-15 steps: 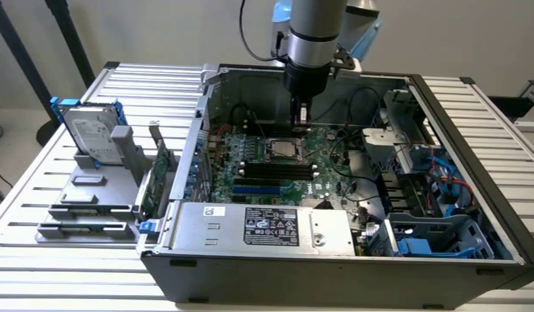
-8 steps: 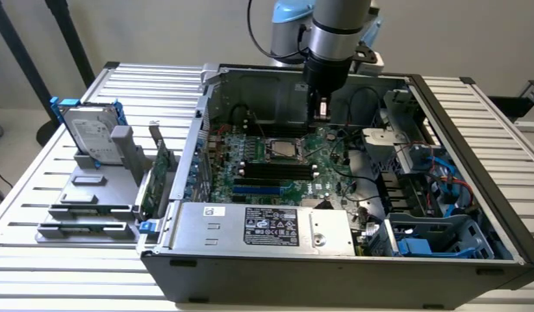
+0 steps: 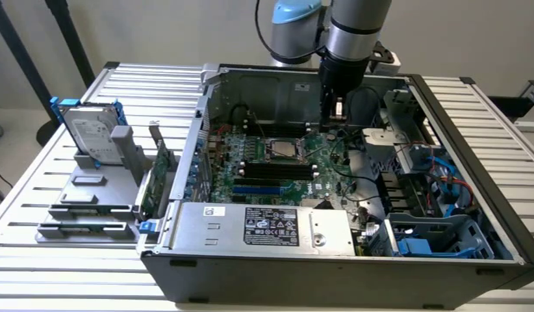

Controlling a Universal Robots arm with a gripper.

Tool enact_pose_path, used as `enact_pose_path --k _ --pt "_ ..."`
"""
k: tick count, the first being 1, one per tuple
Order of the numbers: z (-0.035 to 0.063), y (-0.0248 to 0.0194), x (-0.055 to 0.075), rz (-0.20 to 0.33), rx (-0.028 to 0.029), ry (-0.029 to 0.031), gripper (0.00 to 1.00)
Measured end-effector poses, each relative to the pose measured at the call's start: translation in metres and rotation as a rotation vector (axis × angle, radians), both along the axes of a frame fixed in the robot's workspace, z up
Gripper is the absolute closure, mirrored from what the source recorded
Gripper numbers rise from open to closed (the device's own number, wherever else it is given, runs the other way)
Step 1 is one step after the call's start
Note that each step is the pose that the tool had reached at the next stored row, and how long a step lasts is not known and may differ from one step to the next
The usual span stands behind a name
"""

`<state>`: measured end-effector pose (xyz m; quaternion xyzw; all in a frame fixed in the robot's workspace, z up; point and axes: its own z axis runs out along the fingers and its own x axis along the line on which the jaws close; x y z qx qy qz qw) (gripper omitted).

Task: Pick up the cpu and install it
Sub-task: 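Close the cpu cover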

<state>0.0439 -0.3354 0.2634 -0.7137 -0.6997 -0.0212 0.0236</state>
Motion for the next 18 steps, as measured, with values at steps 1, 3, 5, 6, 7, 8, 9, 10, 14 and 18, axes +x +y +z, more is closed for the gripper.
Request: enact_pose_path --k 1,3,5,6,7,8,9,10,14,18 --pt "0.0003 -0.0001 0.003 0.000 0.0010 0.0000 0.89" --pt "0.0005 -0.0003 0.008 0.001 0.0023 0.0000 0.89" --pt "0.0005 -0.0003 0.011 0.001 0.0031 0.0000 0.89" --pt "0.0004 -0.0003 0.012 0.002 0.0033 0.0000 0.89" --pt "0.0004 -0.0003 0.013 0.002 0.0034 -0.0001 0.89" --pt "0.0002 -0.0003 0.014 0.002 0.0033 -0.0002 0.89" --pt "0.0000 -0.0003 0.014 0.003 0.0032 -0.0004 0.89" --pt "-0.0004 -0.0003 0.015 0.003 0.0032 -0.0007 0.89" --pt "-0.0039 -0.0003 0.017 0.006 0.0032 -0.0054 0.89" --pt "-0.0086 -0.0003 0.018 0.009 0.0031 -0.0143 0.89"
